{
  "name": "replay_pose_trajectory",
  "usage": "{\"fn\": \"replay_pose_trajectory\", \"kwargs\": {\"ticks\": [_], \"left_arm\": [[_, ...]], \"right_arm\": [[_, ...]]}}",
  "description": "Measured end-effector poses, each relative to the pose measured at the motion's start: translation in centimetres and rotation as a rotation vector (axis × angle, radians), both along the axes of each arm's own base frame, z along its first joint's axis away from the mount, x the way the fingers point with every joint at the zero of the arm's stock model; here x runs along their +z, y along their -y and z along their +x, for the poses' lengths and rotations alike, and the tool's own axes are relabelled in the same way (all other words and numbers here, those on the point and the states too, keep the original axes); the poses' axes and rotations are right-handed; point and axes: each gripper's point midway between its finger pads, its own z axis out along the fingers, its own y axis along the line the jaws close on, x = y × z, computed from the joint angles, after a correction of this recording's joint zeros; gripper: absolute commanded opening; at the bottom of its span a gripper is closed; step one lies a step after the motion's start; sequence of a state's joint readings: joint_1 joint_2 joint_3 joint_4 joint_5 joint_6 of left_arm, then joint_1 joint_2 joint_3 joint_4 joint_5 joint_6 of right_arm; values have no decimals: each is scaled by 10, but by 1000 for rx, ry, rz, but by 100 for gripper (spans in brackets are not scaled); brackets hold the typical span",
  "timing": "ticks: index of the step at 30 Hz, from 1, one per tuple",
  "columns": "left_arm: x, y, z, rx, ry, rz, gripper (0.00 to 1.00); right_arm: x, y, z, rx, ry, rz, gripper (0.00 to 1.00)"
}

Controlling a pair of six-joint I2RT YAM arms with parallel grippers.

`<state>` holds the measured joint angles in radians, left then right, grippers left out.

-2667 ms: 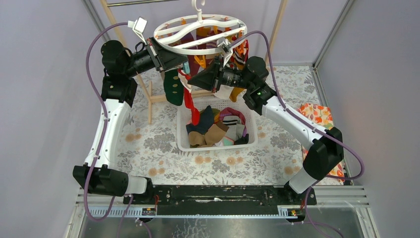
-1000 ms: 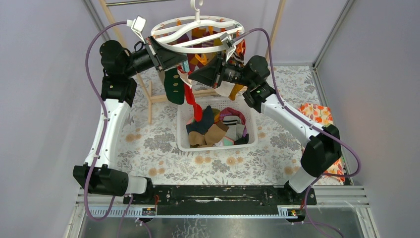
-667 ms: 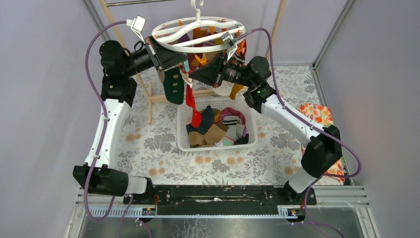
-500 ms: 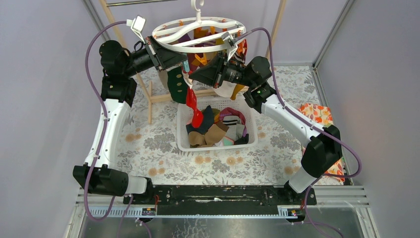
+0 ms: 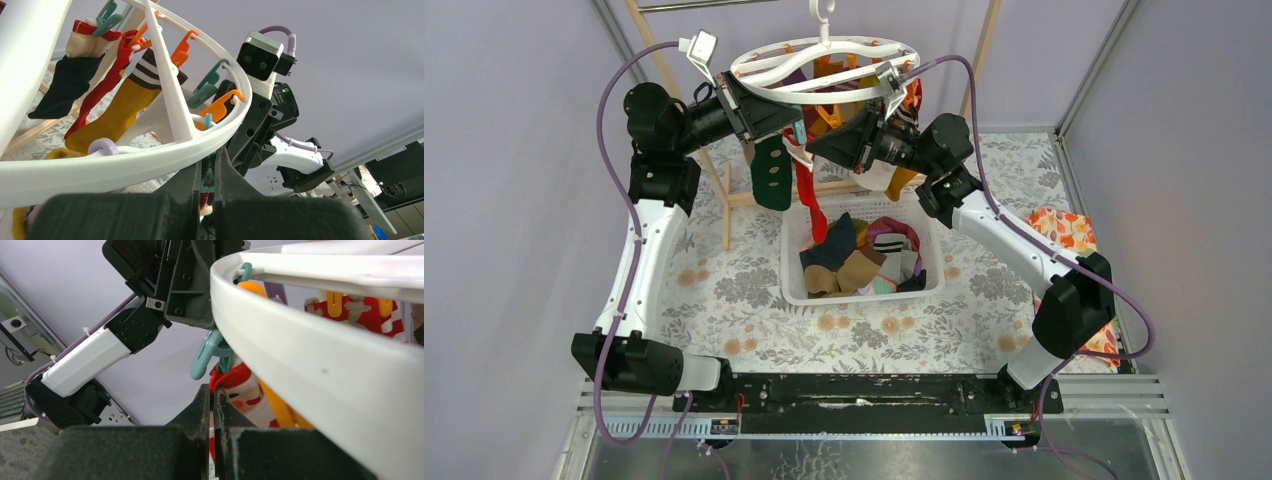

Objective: Clip the socks to the hanger
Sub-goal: Clamp the sock onto the hanger.

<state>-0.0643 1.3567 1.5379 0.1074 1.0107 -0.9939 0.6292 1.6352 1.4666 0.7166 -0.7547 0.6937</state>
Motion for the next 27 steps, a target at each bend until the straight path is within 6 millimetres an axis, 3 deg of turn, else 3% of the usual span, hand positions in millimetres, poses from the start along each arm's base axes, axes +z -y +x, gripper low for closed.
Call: {"fn": "replay_pose_trajectory", "kwargs": {"ticks": [27], "left_arm": [[3, 2, -4, -31, 1, -32, 0]], "right_arm": [[3, 9, 11, -43, -92, 23, 0]]}}
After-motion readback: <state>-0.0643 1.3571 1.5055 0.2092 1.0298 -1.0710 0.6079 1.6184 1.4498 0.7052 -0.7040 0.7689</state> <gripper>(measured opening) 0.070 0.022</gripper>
